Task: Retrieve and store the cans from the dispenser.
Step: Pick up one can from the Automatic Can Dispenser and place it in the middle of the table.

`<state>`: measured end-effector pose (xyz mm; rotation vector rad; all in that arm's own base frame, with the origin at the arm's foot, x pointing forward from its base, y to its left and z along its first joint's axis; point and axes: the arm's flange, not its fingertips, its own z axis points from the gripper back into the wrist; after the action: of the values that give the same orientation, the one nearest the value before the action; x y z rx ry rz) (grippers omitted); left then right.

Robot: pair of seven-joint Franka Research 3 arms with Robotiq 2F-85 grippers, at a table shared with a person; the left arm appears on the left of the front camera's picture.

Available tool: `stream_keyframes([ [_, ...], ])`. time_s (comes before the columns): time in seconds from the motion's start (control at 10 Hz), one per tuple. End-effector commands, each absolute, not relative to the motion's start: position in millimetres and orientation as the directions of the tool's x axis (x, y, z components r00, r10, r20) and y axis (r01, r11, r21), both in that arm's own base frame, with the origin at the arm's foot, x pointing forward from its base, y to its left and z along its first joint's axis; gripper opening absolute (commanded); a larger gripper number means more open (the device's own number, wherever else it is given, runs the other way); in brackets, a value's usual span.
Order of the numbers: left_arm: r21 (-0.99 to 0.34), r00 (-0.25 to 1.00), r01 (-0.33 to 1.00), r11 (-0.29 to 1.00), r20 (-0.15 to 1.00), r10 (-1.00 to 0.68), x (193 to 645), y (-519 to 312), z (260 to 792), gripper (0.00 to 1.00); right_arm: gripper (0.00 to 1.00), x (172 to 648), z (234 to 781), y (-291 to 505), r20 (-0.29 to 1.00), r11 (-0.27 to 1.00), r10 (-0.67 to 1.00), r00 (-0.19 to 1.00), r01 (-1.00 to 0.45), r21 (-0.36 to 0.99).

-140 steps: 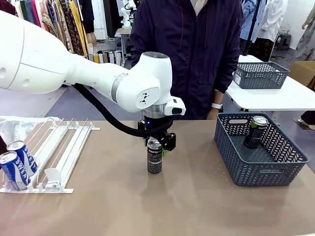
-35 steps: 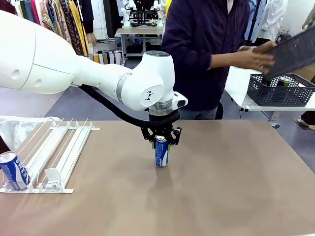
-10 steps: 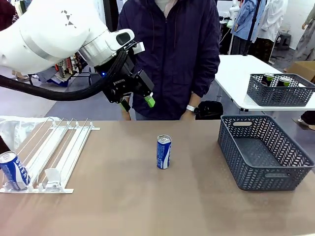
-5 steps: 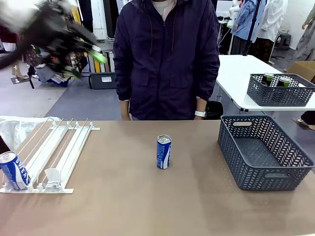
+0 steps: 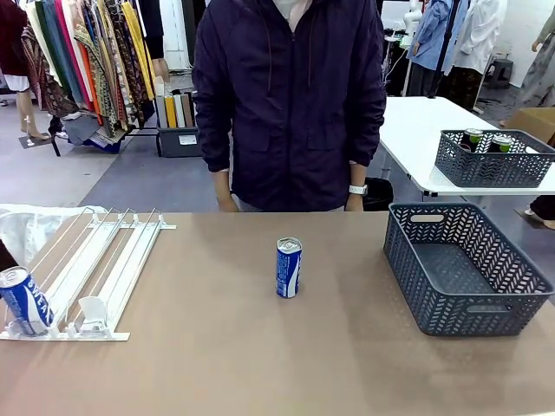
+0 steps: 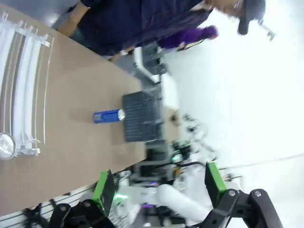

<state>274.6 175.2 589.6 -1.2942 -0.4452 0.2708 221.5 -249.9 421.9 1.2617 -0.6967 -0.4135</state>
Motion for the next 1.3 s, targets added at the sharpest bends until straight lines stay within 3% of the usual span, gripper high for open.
stream_keyframes([
  [0.0,-0.993,0.885,0.043,0.107,0.088,0.457,278.5,175.8,546.8,1.00,1.00,224.4,424.9,-250.2,0.274,0.270,-0.645,0.713,-0.122,0.955],
  [0.1,-0.996,0.871,-0.028,0.084,0.017,0.490,279.8,175.5,533.6,1.00,1.00,224.4,424.9,-250.2,0.274,0.270,-0.645,0.713,-0.122,0.955],
  [0.2,-0.986,0.875,0.037,0.162,0.111,0.471,266.8,189.7,560.8,1.00,1.00,224.4,424.9,-250.2,0.274,0.270,-0.645,0.713,-0.122,0.955],
  [1.1,-0.984,0.875,0.013,0.175,0.096,0.475,266.2,190.1,561.7,1.00,1.00,224.4,424.9,-250.2,0.274,0.270,-0.645,0.713,-0.122,0.955],
  [1.2,-0.927,0.911,-0.098,0.361,0.062,0.407,291.9,163.9,562.8,1.00,1.00,224.4,424.9,-250.2,0.274,0.270,-0.645,0.713,-0.122,0.955],
])
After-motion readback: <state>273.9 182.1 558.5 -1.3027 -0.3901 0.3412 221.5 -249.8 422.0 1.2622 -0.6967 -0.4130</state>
